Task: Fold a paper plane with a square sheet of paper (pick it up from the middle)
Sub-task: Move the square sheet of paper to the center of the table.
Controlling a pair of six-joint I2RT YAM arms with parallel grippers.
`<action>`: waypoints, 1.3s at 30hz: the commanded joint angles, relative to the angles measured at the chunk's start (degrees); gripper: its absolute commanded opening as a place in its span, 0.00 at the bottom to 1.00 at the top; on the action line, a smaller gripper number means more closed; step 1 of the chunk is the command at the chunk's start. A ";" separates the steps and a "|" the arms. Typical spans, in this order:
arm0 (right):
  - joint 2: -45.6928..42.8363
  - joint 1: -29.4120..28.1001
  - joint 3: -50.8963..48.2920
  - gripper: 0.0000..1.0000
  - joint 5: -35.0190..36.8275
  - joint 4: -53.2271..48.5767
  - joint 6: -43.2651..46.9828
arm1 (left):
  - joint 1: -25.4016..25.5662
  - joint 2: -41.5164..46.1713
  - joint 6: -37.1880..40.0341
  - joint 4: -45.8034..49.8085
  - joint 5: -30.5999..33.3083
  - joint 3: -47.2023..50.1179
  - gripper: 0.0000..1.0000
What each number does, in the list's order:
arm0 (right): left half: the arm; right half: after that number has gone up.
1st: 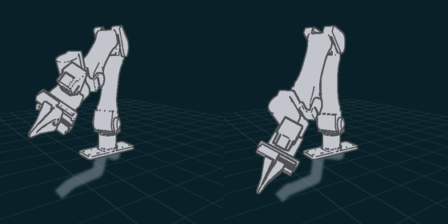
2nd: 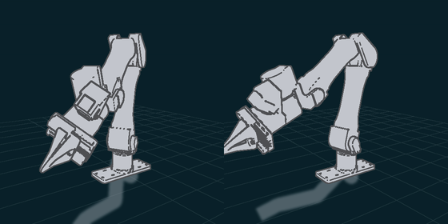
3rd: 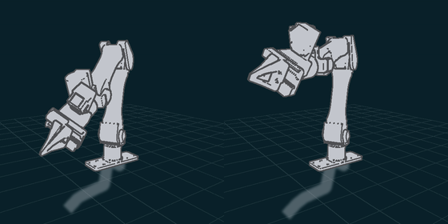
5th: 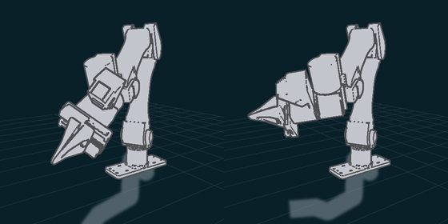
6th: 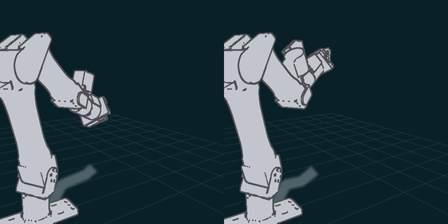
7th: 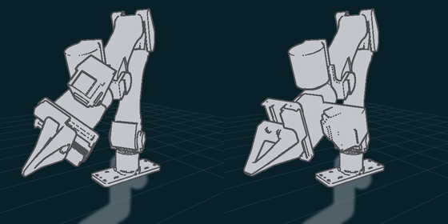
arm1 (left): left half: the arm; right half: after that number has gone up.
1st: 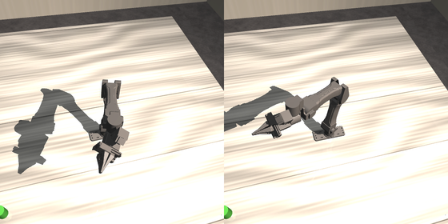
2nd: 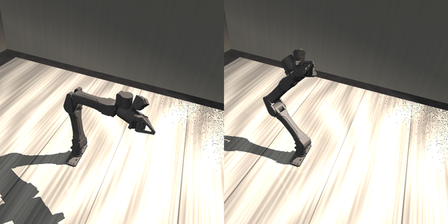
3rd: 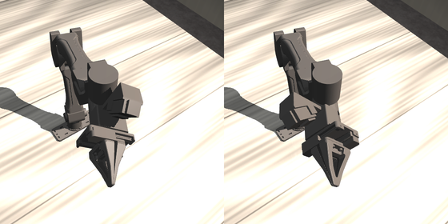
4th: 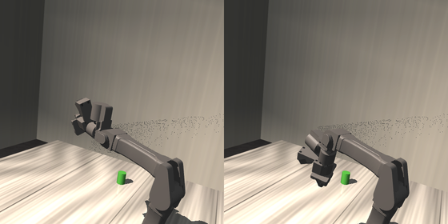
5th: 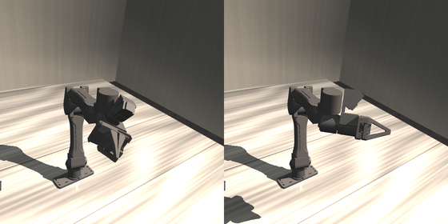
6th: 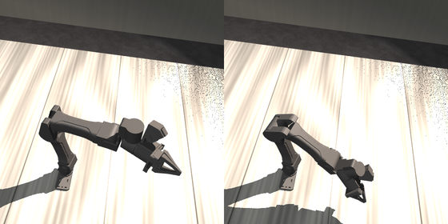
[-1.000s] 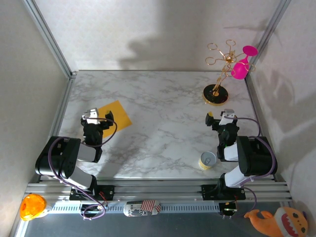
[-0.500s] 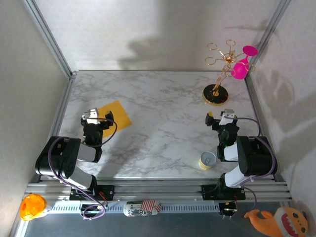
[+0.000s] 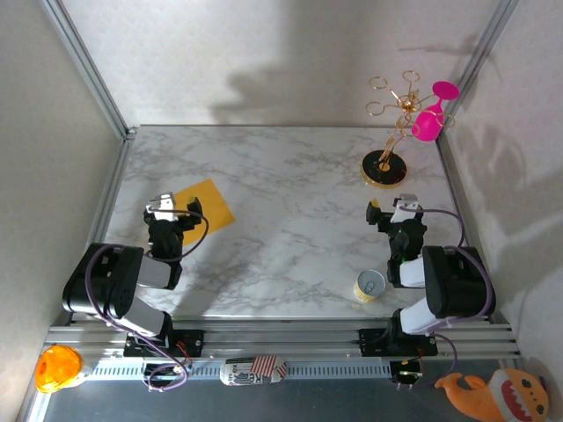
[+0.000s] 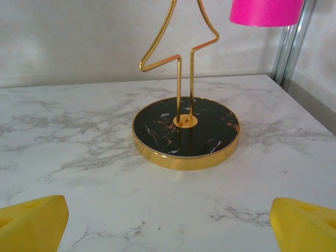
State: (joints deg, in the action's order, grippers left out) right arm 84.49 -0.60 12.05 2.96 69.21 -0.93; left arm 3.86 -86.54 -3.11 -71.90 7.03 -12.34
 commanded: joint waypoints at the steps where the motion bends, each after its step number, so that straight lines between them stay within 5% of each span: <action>1: -6.46 0.23 2.16 0.99 1.64 -6.97 -1.06 | -0.34 5.84 -1.43 6.34 3.05 -2.27 0.99; 8: -14.64 -0.10 12.67 0.99 3.45 -29.79 -11.34 | -0.21 16.49 -7.28 23.14 4.61 -9.01 0.99; 15: -10.15 -0.08 20.41 0.99 -10.00 -42.82 -20.97 | 0.53 13.82 -20.27 55.25 6.65 -26.29 0.99; 26: 0.82 -0.51 24.37 0.97 -24.32 -43.97 -30.62 | 0.71 -0.45 -32.33 66.49 -2.80 -33.83 0.99; 39: -0.31 -4.01 26.64 0.97 -19.91 -47.54 -27.66 | 3.35 -20.15 -29.81 75.92 -7.04 -47.86 0.98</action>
State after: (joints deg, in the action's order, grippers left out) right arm 85.17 -3.88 37.30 -18.20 23.29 -29.54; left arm 5.74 -104.90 -33.45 -0.32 0.84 -57.74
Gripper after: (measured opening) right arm 0.973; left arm 0.985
